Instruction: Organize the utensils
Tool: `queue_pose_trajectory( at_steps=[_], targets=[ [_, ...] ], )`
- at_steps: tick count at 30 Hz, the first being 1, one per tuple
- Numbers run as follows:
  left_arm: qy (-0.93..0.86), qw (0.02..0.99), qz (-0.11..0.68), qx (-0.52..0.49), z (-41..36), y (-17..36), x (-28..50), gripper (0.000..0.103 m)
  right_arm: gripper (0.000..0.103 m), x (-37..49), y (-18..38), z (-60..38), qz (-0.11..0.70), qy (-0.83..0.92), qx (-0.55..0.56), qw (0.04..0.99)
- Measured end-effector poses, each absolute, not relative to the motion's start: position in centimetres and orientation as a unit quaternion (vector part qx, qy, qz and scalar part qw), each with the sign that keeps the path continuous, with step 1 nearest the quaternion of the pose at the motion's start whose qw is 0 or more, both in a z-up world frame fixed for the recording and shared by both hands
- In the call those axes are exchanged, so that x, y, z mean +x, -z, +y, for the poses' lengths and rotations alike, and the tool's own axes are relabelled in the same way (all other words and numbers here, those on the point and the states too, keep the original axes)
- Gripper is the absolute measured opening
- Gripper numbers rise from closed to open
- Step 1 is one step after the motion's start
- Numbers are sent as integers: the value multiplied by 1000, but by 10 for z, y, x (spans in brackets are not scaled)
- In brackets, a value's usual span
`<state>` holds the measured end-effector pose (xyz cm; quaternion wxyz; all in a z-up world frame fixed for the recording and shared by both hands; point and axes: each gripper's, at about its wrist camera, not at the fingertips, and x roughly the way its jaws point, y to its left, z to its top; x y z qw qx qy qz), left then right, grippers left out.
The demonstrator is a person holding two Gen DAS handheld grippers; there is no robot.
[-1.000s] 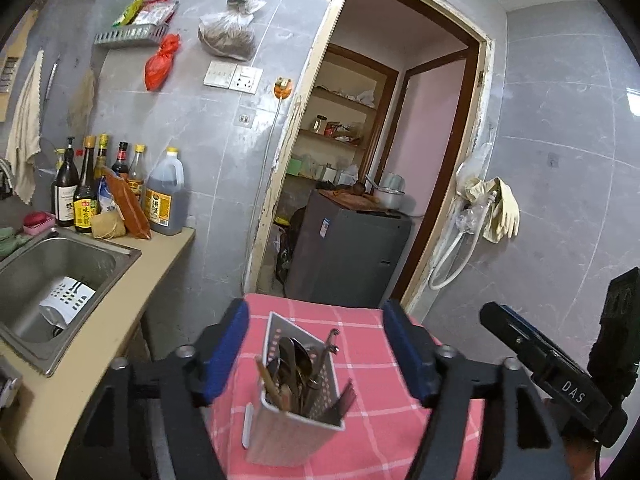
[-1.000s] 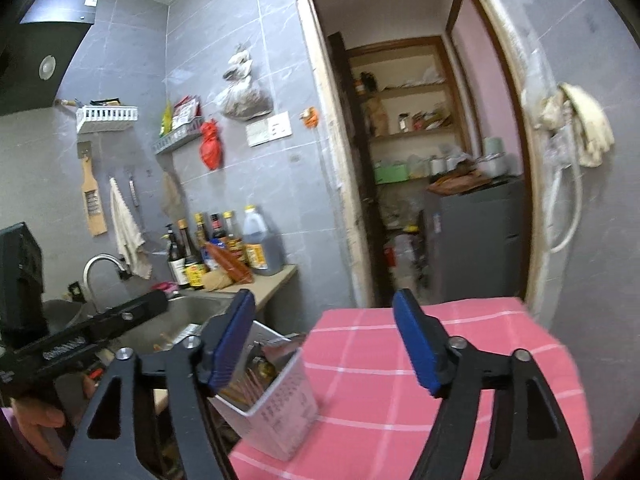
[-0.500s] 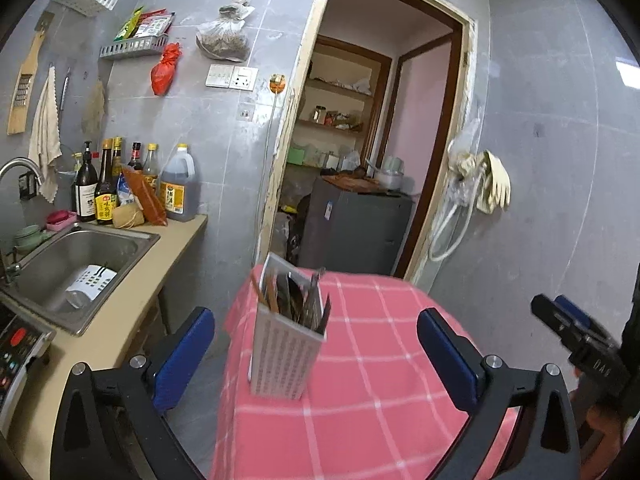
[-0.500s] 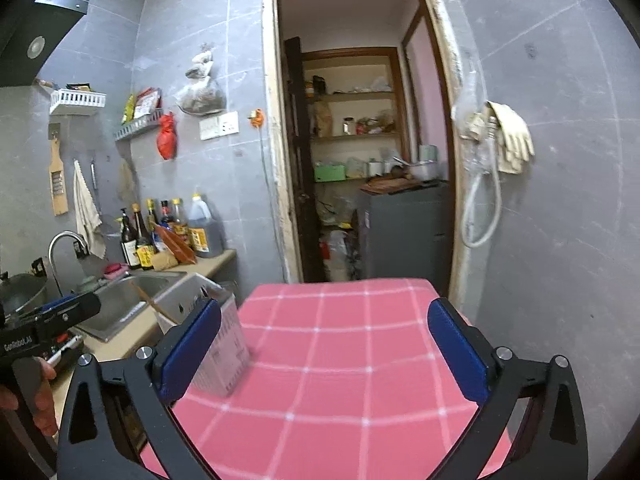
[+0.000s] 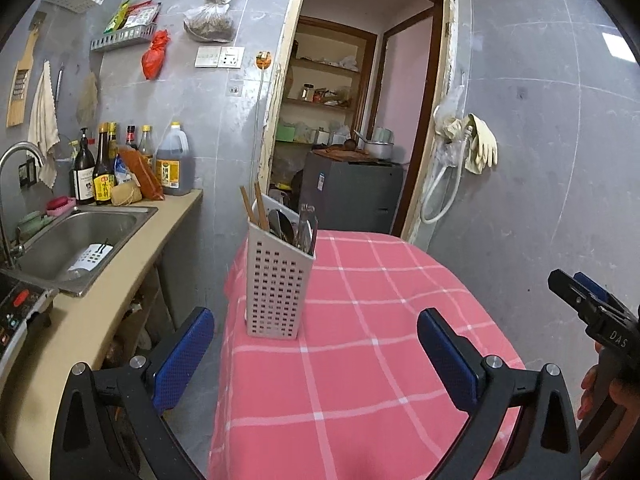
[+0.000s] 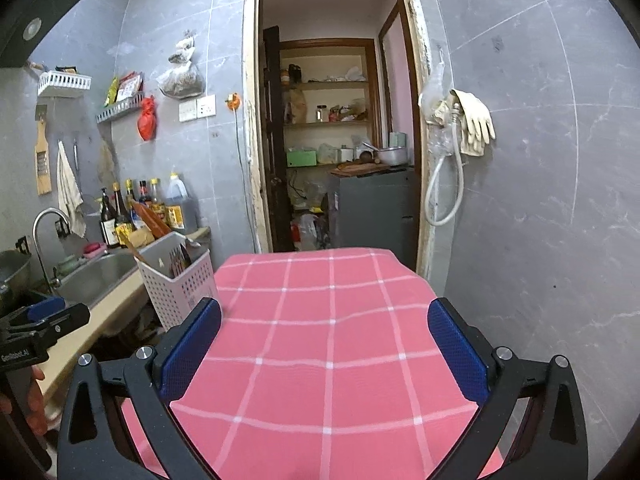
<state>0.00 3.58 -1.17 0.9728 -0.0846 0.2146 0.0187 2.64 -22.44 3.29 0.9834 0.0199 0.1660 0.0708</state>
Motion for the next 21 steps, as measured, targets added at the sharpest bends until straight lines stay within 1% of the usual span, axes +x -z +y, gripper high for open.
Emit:
queue_pose_trajectory(
  at_steps=[4,21],
  targets=[
    [-20,971,220,-94,37,18,-1,102,102,24,-24,-223,177,-73,19,981],
    [-15,973,214,-80,34,18,4,102,102,27,-19,-218,184,-73,26,980]
  ],
)
